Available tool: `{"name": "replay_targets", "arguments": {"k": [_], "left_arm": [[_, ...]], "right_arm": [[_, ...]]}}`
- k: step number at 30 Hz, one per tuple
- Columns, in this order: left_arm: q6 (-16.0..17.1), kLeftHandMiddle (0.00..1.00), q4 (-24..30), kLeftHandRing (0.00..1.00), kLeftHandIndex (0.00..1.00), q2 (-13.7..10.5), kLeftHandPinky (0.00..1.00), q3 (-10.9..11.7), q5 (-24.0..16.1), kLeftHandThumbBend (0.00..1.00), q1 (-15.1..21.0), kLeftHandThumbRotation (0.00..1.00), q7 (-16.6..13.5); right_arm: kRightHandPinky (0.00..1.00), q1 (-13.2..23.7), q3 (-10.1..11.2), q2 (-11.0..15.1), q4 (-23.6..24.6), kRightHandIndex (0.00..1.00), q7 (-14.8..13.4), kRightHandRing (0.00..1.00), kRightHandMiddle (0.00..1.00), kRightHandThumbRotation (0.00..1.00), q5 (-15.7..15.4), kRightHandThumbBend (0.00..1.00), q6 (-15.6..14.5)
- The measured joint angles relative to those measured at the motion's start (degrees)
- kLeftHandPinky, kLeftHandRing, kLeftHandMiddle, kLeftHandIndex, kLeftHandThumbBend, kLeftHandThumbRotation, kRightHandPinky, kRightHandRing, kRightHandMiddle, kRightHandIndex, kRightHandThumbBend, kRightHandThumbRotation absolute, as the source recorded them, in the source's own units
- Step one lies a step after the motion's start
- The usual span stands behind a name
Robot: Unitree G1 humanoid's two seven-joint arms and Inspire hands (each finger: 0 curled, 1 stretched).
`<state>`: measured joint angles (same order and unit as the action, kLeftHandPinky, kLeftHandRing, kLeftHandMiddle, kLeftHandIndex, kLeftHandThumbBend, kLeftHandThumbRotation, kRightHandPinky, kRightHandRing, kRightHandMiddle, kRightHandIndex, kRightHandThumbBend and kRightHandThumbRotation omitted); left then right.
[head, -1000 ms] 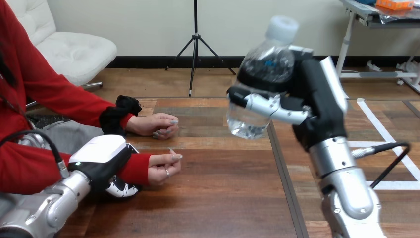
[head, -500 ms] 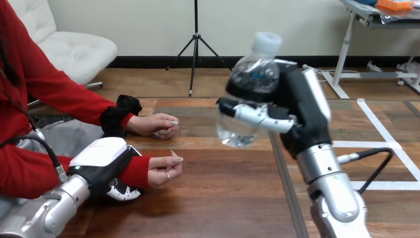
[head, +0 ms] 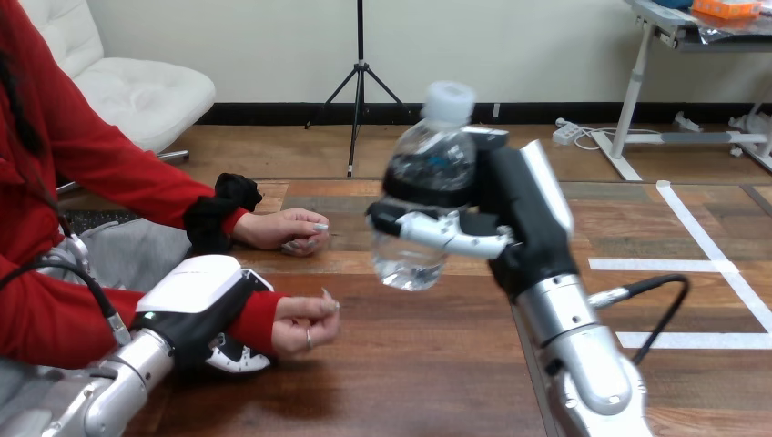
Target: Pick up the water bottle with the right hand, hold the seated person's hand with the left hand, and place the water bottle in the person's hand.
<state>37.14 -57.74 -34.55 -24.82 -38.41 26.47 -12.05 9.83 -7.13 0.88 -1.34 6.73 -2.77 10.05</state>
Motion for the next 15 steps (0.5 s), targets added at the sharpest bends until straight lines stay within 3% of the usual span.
{"name": "replay_targets", "arguments": {"k": [15], "left_arm": [[-0.02, 0.37, 7.79, 0.30, 0.38, -0.22, 0.24, 1.98, 1.48, 0.72, -4.41, 0.05, 1.39]], "right_arm": [[0.08, 1.96, -1.98, -1.85, -5.98, 0.21, -0.40, 0.13, 0.18, 0.00, -1.02, 0.72, 2.62]]}}
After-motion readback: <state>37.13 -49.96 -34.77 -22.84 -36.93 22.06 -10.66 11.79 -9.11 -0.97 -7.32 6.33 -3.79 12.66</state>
